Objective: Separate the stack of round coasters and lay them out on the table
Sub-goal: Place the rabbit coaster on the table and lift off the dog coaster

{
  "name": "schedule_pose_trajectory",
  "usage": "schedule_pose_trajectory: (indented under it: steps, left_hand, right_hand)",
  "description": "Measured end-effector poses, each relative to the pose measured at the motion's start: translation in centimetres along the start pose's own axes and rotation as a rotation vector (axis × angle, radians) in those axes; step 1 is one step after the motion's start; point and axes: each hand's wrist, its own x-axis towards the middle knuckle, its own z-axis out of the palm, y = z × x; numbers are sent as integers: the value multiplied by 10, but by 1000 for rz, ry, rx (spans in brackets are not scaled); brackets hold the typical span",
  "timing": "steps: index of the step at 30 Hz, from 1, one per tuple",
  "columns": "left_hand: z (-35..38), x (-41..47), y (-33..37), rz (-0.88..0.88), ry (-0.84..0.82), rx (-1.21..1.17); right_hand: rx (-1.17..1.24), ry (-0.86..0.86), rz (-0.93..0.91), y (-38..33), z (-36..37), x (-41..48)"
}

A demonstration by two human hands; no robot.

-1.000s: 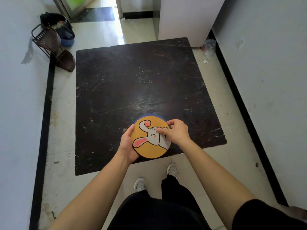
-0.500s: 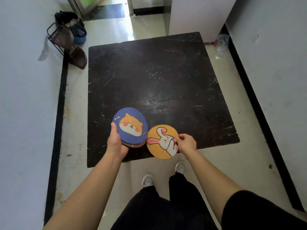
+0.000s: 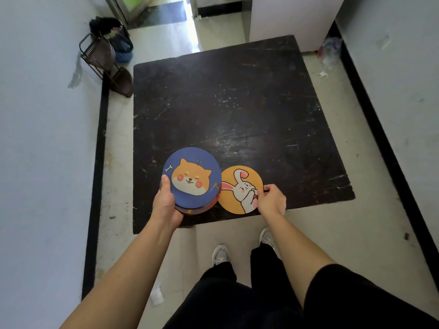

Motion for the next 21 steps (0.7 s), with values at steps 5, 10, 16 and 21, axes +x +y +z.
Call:
schedule_pose_trajectory:
  steps: [5, 10, 16, 21]
  left_hand:
    - [9, -13, 6, 11, -40, 38]
    - [20, -28, 11, 45, -148, 67]
    - [38, -45, 10, -7, -339, 44]
    - [58, -60, -2, -93, -465, 39]
  right_hand:
    - [-25, -51, 5, -4, -13, -2]
    - [194, -92, -54, -26, -40, -14]
    - [584, -398, -308, -64, -77, -58]
    - [276, -23, -590, -48, -98, -80]
